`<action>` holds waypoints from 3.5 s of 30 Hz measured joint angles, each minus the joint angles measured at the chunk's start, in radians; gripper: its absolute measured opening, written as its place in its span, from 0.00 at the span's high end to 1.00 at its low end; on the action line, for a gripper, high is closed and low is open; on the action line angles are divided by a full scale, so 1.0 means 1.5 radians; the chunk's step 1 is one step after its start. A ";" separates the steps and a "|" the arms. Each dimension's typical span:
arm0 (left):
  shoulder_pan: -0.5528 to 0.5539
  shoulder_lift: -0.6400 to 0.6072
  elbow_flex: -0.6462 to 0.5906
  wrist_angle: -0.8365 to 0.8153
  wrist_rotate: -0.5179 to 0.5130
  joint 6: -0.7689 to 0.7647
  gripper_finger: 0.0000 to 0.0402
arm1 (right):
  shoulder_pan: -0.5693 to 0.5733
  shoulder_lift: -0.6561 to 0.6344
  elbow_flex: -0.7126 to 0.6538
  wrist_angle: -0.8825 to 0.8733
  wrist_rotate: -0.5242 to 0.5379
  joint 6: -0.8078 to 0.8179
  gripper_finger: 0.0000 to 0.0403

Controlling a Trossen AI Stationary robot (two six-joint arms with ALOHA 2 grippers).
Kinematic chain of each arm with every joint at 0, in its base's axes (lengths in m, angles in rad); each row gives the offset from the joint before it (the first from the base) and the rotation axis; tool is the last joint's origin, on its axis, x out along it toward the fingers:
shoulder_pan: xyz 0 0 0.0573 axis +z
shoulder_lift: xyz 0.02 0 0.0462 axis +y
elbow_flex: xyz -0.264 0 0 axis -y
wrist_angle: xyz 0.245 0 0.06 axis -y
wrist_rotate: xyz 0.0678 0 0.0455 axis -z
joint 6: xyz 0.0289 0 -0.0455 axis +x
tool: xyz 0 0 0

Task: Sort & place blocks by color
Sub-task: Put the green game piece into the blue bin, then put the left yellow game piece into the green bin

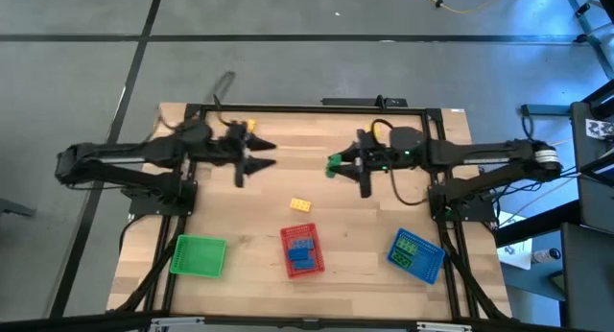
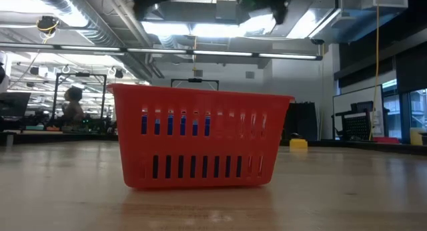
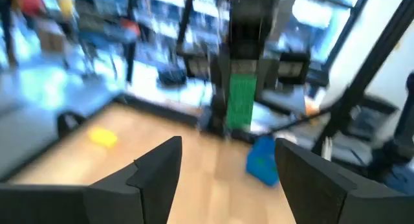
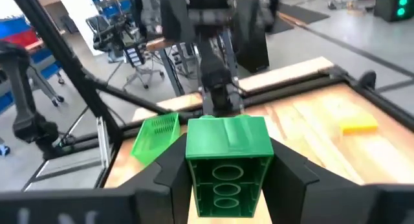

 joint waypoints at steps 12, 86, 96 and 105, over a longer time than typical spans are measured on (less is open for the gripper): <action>0.000 -0.170 -0.078 -0.010 -0.080 0.017 0.41 | -0.001 -0.186 -0.187 0.073 0.008 0.102 0.65; 0.000 -0.175 -0.166 0.149 -0.128 -0.010 0.41 | 0.578 0.040 -0.222 -0.493 -0.082 0.866 0.45; 0.000 -0.175 -0.166 0.149 -0.128 -0.010 0.41 | 0.578 -0.002 -0.187 -0.512 -0.136 0.799 0.43; 0.000 -0.175 -0.166 0.149 -0.128 -0.010 0.41 | 0.539 -0.119 -0.131 -0.407 0.006 0.777 0.43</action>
